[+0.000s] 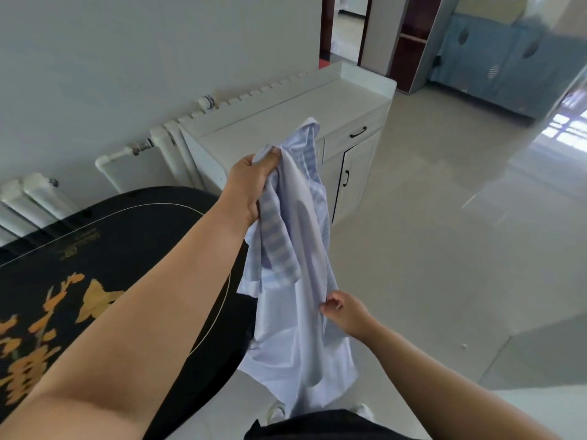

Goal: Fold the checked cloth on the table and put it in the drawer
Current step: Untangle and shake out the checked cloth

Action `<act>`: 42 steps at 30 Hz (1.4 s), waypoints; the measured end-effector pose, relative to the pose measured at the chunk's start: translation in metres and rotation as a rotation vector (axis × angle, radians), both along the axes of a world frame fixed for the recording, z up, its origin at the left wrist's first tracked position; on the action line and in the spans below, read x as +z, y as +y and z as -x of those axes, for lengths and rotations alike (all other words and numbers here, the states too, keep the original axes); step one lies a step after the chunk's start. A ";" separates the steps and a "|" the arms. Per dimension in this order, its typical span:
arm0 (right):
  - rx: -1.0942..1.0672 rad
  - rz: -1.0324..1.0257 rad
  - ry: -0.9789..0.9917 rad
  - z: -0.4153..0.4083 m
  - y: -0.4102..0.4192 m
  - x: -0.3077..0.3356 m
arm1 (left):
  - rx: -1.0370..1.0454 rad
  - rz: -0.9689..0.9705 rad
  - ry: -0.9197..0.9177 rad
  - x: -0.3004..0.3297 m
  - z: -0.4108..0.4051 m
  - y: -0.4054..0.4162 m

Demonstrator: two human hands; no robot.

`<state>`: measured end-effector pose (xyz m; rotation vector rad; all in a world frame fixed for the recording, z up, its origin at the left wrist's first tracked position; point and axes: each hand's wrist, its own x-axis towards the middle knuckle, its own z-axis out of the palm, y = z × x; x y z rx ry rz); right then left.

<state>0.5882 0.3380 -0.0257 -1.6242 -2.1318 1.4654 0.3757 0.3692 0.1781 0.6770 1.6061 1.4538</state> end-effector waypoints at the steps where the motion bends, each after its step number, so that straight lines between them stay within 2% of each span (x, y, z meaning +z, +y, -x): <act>1: 0.010 0.010 -0.020 0.001 0.004 -0.004 | -0.009 0.003 -0.034 -0.001 0.001 -0.001; 5: 0.153 0.117 -0.080 0.006 0.011 -0.011 | -0.122 0.046 -0.152 -0.002 0.003 -0.008; 9: 0.013 0.120 -0.034 0.021 0.021 -0.012 | -0.290 0.119 -0.255 0.001 0.004 -0.021; 12: -0.025 0.083 0.004 0.025 0.029 -0.012 | -0.328 0.127 -0.295 0.009 0.007 -0.029; 23: -0.037 -0.023 0.054 0.023 0.035 0.001 | -0.267 0.094 -0.347 0.013 0.008 -0.041; 28: -0.200 -0.088 0.063 -0.004 0.046 0.037 | -0.026 -0.005 -0.119 0.008 0.028 -0.029; 32: -0.138 -0.045 0.102 -0.004 0.050 0.071 | -0.056 -0.048 -0.092 -0.002 0.022 -0.033; 36: -0.182 0.058 0.309 0.007 0.062 0.097 | -0.099 -0.081 -0.148 -0.008 0.012 -0.038; 39: -0.451 0.215 0.489 0.001 0.074 0.105 | -0.035 -0.116 -0.244 -0.008 0.015 -0.041; 40: -0.513 0.189 0.470 -0.001 0.075 0.104 | -0.009 -0.128 -0.278 -0.008 0.015 -0.043; 42: -0.437 0.053 0.336 -0.003 0.070 0.102 | 0.027 -0.146 -0.348 -0.007 0.012 -0.046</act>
